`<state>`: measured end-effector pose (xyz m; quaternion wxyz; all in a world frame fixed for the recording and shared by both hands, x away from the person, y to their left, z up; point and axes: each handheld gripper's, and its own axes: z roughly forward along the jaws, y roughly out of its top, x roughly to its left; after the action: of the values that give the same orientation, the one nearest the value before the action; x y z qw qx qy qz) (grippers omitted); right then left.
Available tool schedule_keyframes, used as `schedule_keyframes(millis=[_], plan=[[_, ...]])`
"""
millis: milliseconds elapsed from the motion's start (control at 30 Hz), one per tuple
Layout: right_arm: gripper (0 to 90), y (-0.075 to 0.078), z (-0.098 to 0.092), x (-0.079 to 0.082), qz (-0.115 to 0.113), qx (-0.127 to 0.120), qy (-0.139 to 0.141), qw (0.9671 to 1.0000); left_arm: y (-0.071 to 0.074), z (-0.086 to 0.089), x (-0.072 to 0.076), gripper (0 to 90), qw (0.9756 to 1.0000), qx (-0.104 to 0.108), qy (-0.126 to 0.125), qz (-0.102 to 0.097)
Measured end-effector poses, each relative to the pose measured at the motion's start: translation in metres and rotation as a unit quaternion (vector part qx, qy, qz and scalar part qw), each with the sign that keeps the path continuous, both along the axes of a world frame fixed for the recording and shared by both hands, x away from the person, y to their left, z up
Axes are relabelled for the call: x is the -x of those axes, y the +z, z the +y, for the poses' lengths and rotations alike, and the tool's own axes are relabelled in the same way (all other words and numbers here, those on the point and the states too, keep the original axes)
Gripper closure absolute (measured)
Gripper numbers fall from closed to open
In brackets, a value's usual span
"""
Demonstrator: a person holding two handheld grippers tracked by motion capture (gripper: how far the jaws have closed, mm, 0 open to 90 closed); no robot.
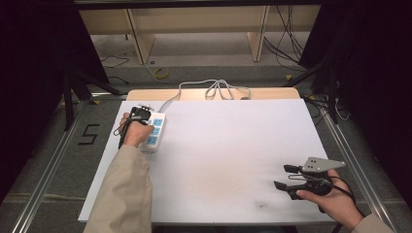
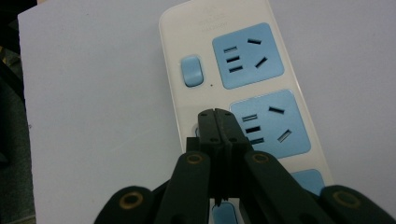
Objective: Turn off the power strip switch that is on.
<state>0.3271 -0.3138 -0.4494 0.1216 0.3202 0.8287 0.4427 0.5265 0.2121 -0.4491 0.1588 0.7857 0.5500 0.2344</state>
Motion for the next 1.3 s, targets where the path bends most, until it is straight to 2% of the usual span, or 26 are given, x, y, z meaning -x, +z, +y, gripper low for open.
schedule_keyframes(millis=[467, 667, 1000, 1033, 1200, 1300], plan=[[26.7, 0.000, 0.000, 0.000, 0.000, -0.002, -0.001, 1.0000, 0.000, -0.001, 0.001, 90.0, 1.0000, -0.003, -0.004, -0.001], [26.7, 0.000, 0.000, 0.000, 0.001, -0.002, 0.000, 1.0000, 0.003, 0.000, 0.003, 90.0, 0.9999, 0.012, -0.004, -0.006], [26.7, -0.001, 0.000, 0.000, 0.001, -0.003, -0.001, 1.0000, 0.006, 0.002, 0.009, 89.1, 0.9987, 0.039, 0.000, -0.033], [26.7, -0.001, 0.000, 0.000, 0.001, -0.002, 0.000, 1.0000, 0.007, 0.002, 0.009, 81.8, 0.9983, 0.045, 0.000, -0.038], [26.7, -0.001, 0.000, 0.000, 0.002, -0.003, -0.002, 1.0000, 0.013, 0.002, 0.013, 75.5, 0.9971, 0.052, 0.003, -0.056], [26.7, -0.001, 0.000, -0.001, 0.002, -0.002, 0.000, 1.0000, 0.016, 0.003, 0.015, 67.7, 0.9958, 0.069, 0.007, -0.061]])
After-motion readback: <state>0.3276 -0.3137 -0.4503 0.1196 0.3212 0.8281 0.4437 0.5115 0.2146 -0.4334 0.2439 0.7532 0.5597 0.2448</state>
